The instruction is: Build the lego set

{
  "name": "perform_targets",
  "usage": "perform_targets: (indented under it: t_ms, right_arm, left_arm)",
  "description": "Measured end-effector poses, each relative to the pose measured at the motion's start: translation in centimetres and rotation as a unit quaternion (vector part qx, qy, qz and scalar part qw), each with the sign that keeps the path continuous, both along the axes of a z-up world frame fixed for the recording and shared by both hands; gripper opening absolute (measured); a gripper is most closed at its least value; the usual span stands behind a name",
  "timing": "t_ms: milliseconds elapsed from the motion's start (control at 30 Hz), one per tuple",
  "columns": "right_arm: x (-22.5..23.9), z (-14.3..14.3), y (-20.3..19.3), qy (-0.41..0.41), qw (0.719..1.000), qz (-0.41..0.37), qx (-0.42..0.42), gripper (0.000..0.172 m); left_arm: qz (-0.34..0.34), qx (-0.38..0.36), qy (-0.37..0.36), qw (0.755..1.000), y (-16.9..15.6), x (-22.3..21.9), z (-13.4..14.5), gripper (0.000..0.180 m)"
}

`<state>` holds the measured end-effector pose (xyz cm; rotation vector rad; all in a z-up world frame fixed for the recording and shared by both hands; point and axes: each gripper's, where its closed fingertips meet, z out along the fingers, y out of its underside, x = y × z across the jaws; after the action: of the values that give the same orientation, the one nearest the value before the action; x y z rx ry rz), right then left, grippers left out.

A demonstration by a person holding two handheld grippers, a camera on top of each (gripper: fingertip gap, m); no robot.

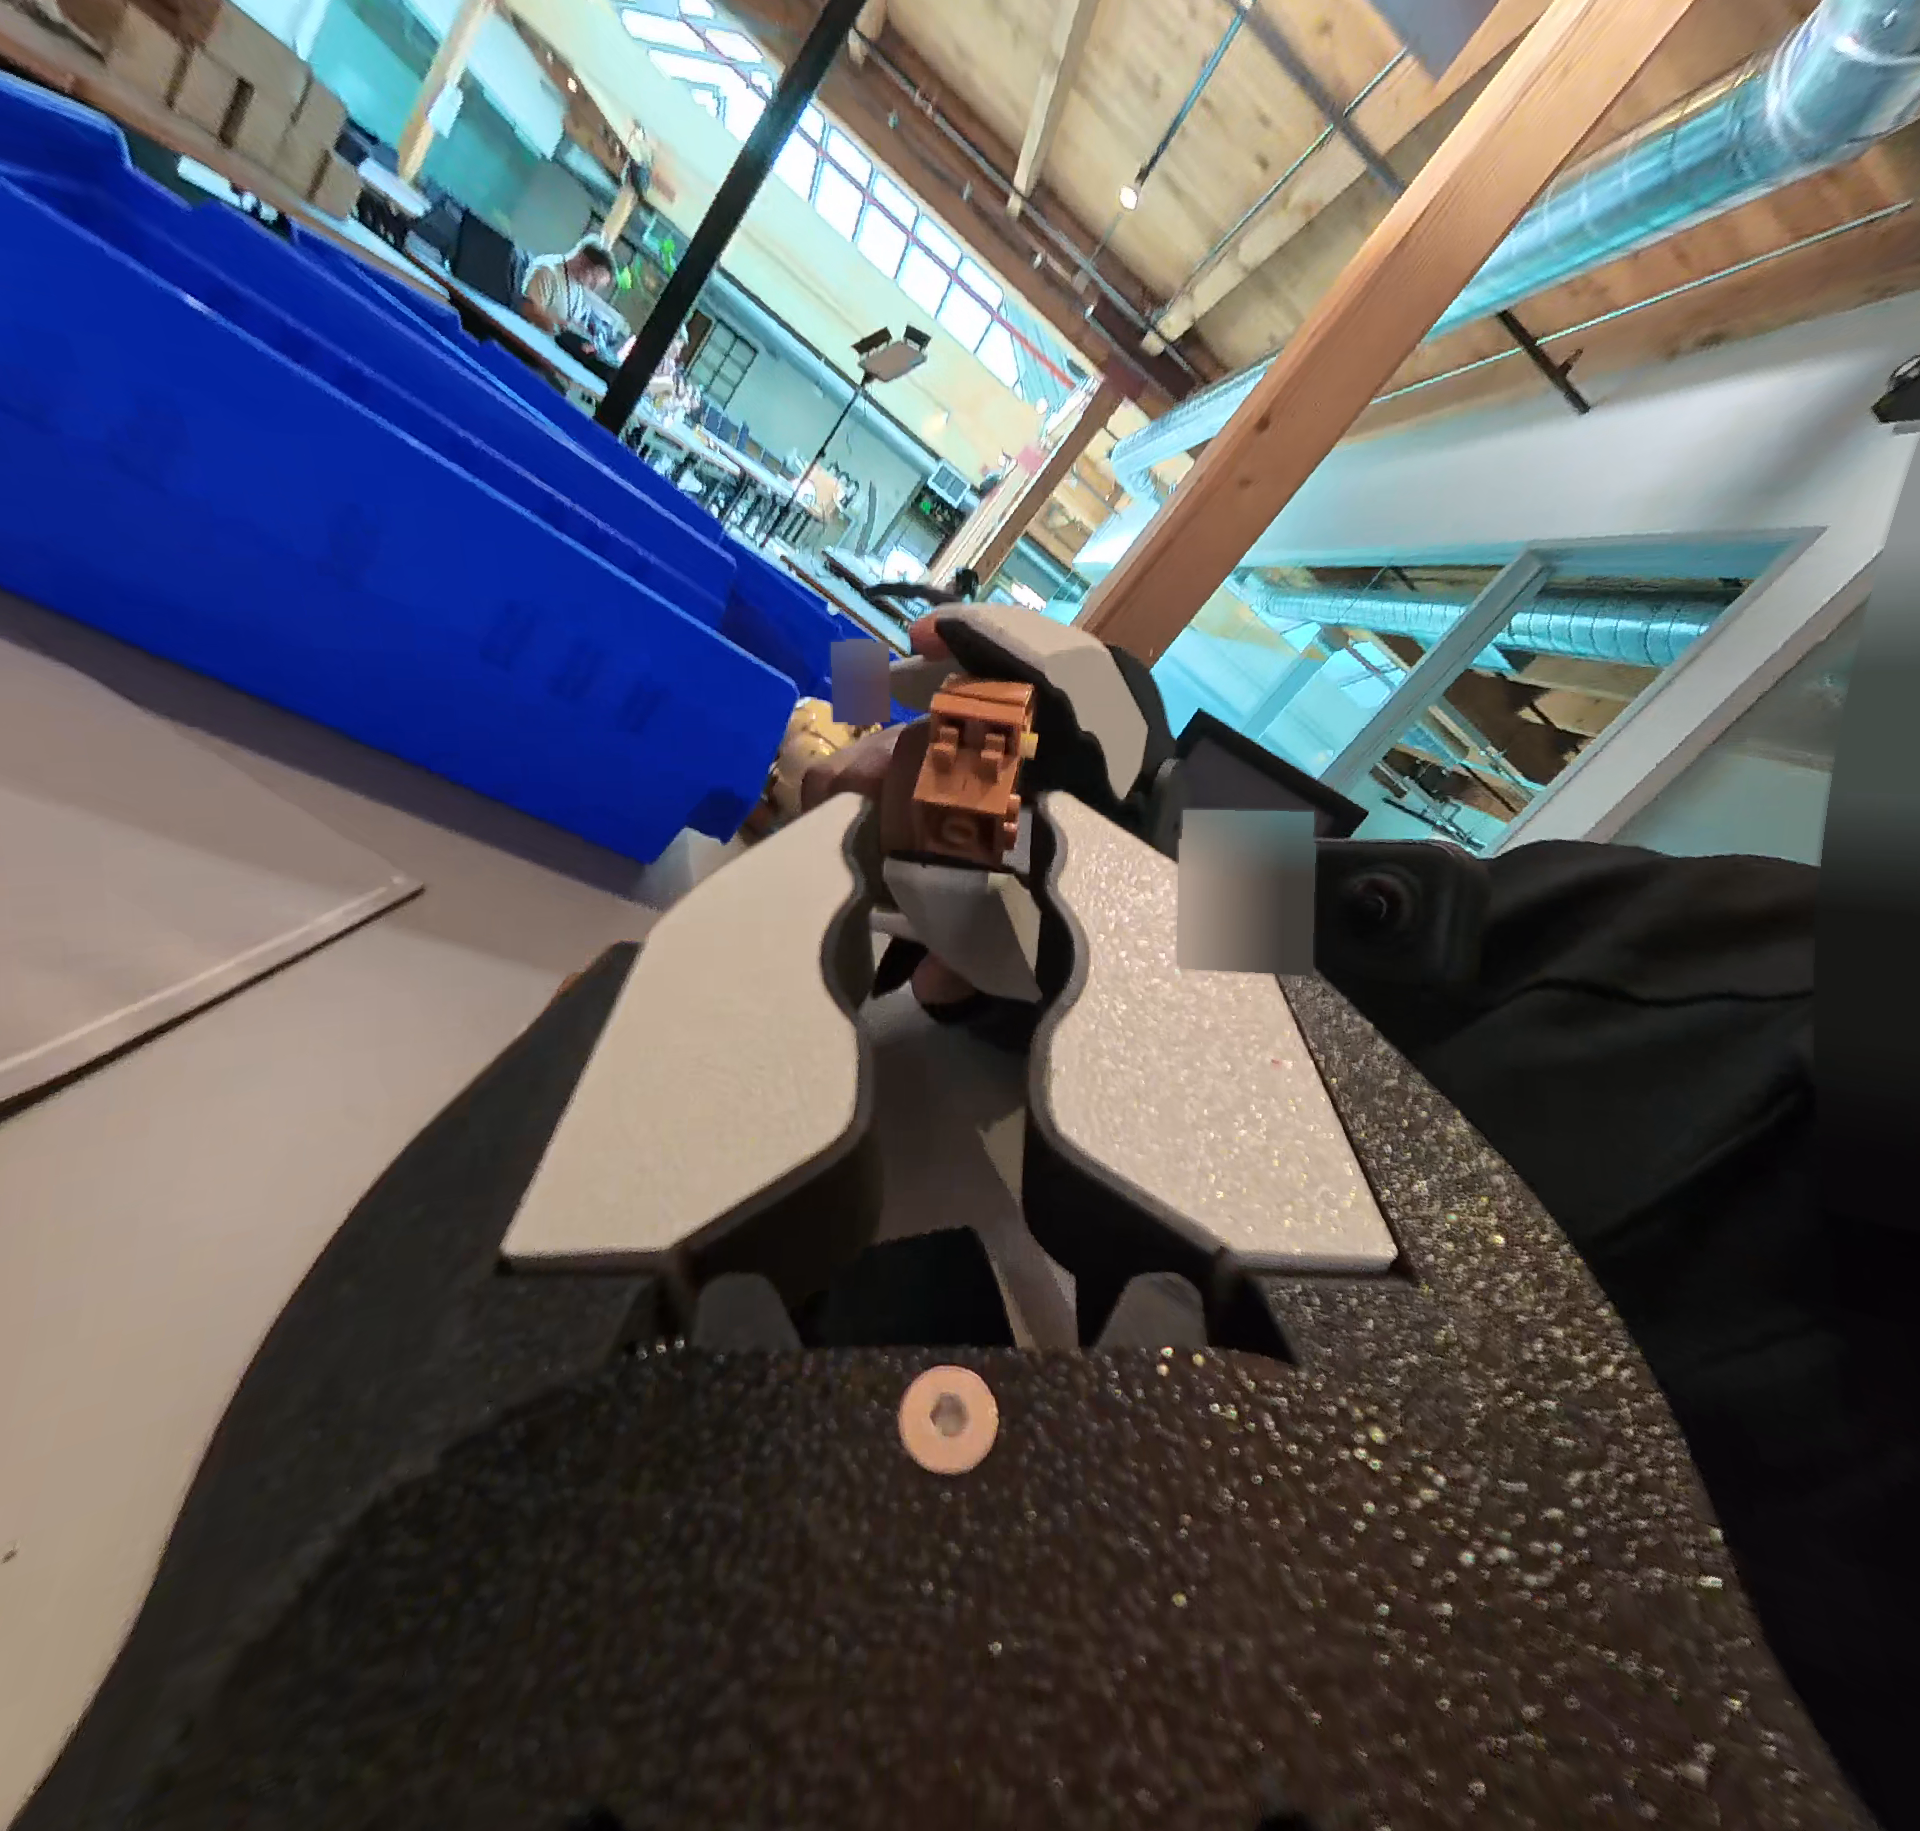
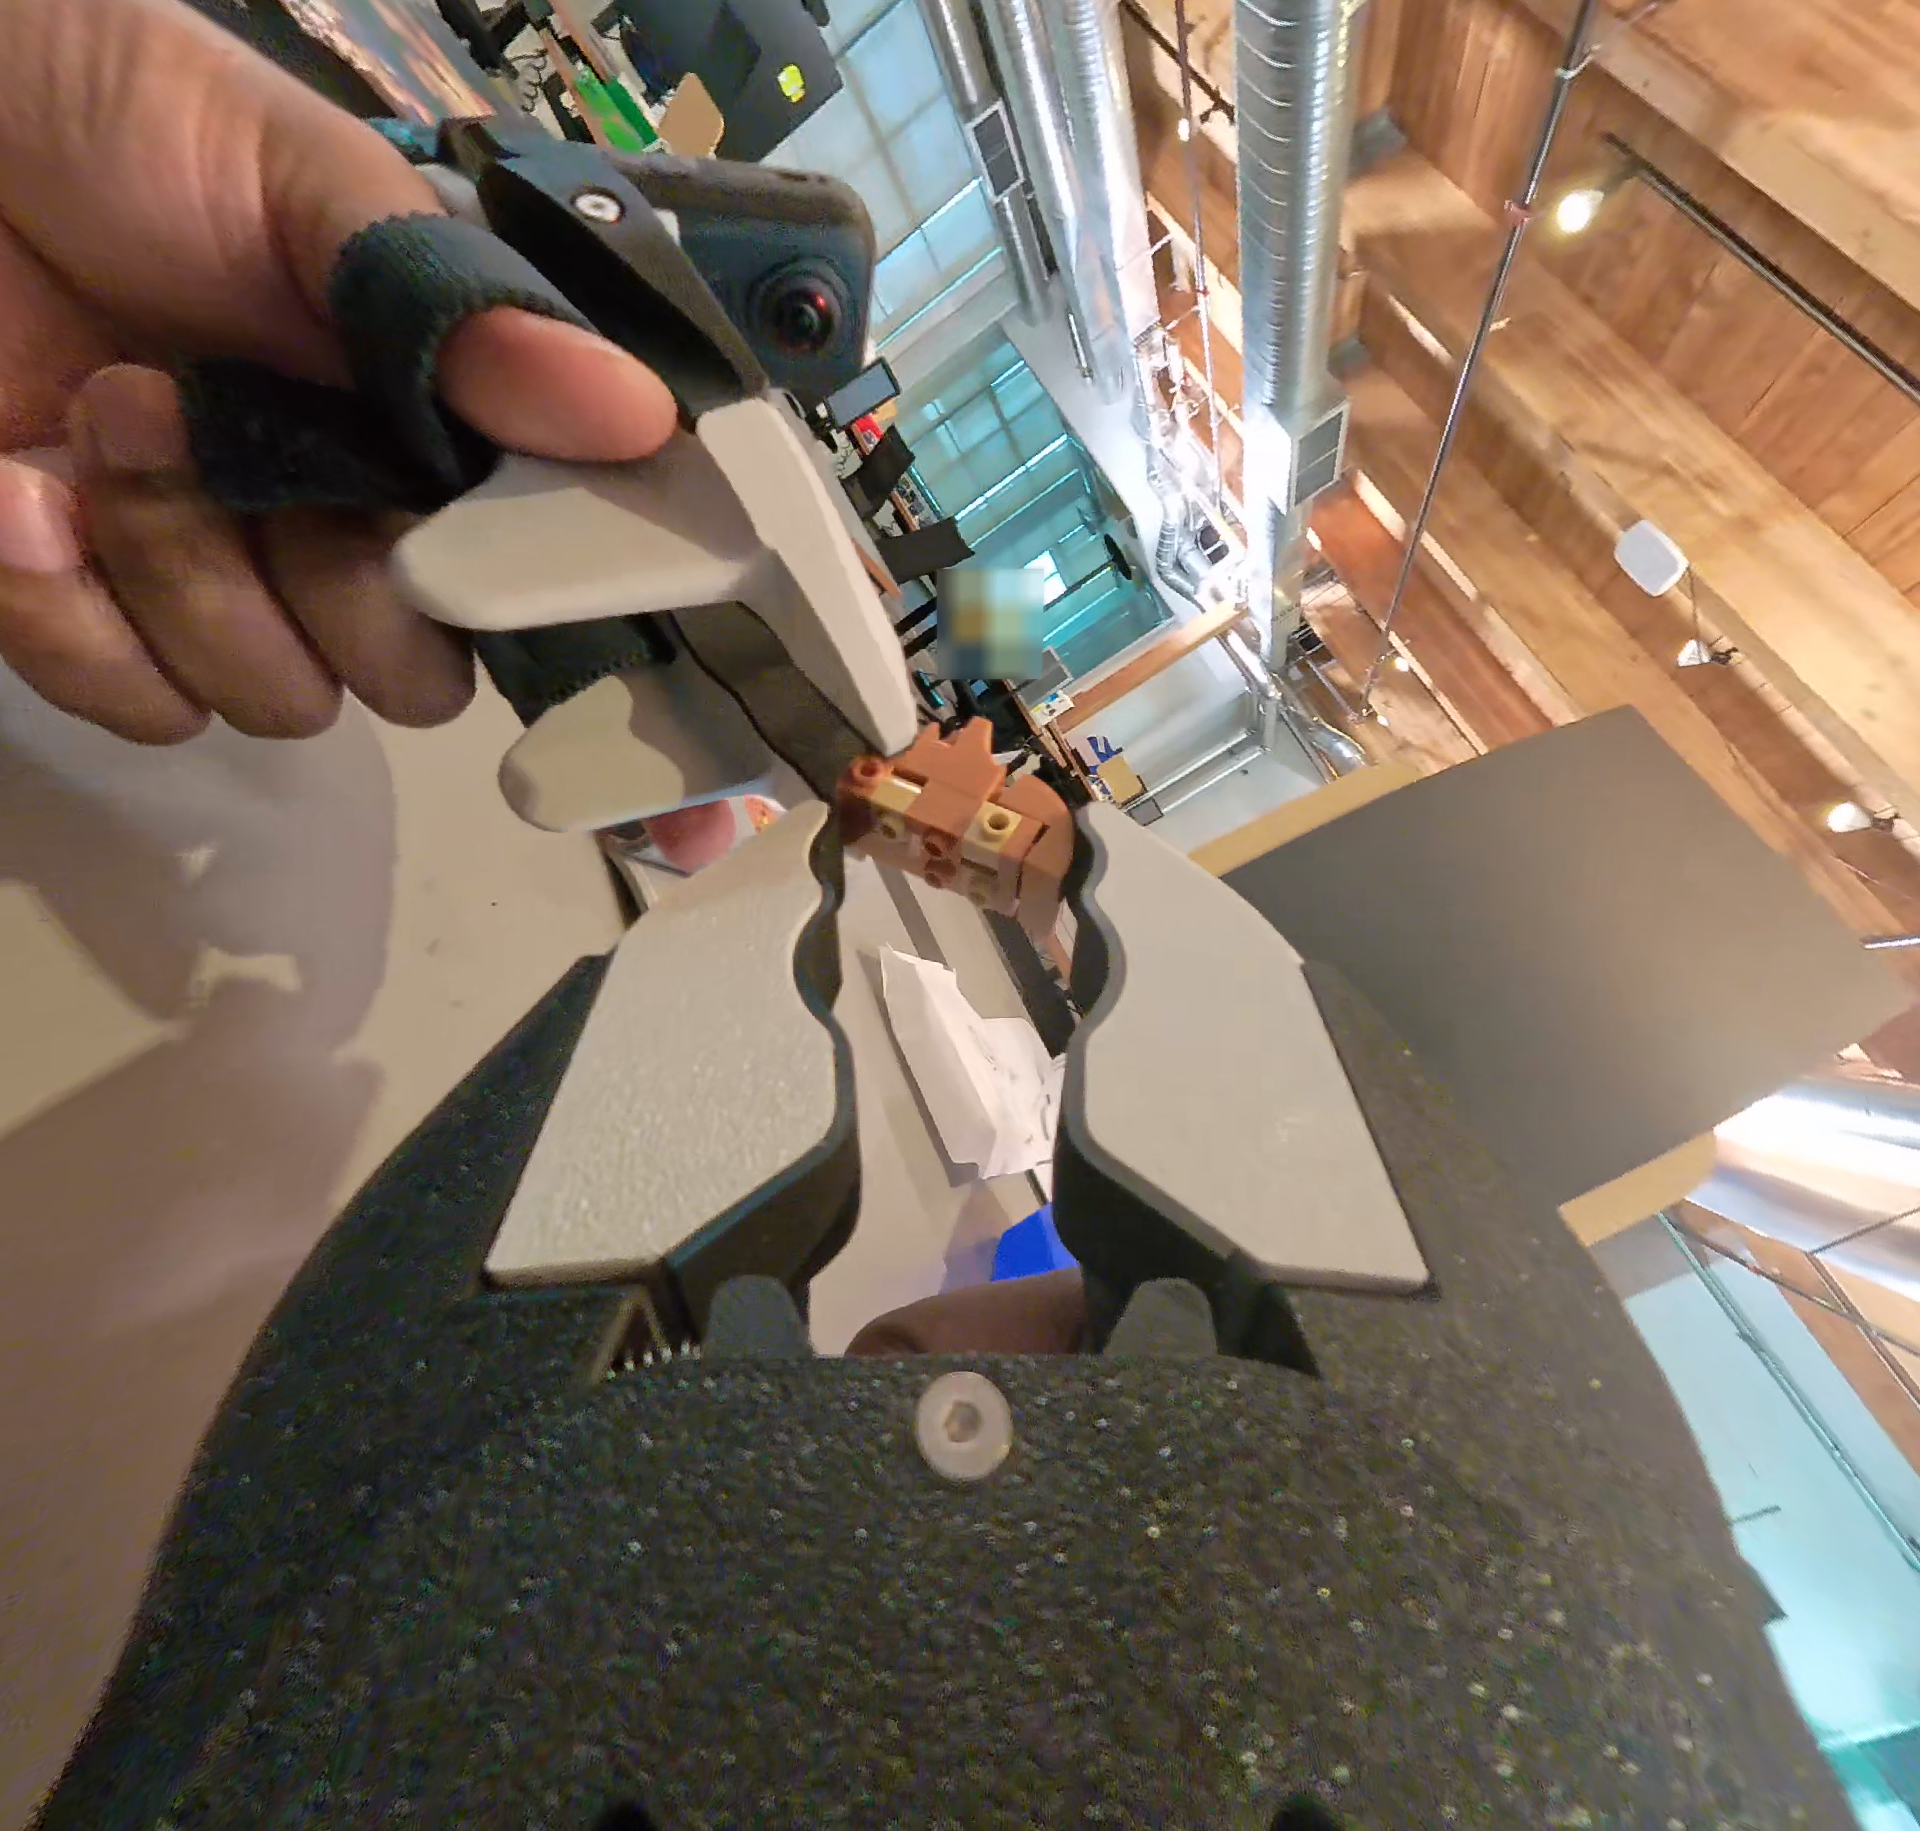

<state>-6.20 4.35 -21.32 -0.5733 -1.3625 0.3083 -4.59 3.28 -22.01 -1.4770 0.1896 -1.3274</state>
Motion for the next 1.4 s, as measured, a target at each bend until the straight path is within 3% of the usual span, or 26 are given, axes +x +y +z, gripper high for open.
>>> perform_targets:
  t_ms: [800,1400]
  right_arm:
    - [-0.1,0.1,-1.2,0.016,1.000,0.002,0.021,0.041]
    - [0.2,0.2,-1.9,0.015,0.999,0.035,0.032,0.037]
  left_arm:
    - [-0.011,0.029,-0.036,0.999,-0.3,0.8,1.0,0.020]
    - [-0.017,0.050,0.017,0.998,-0.8,1.2,0.7,0.019]
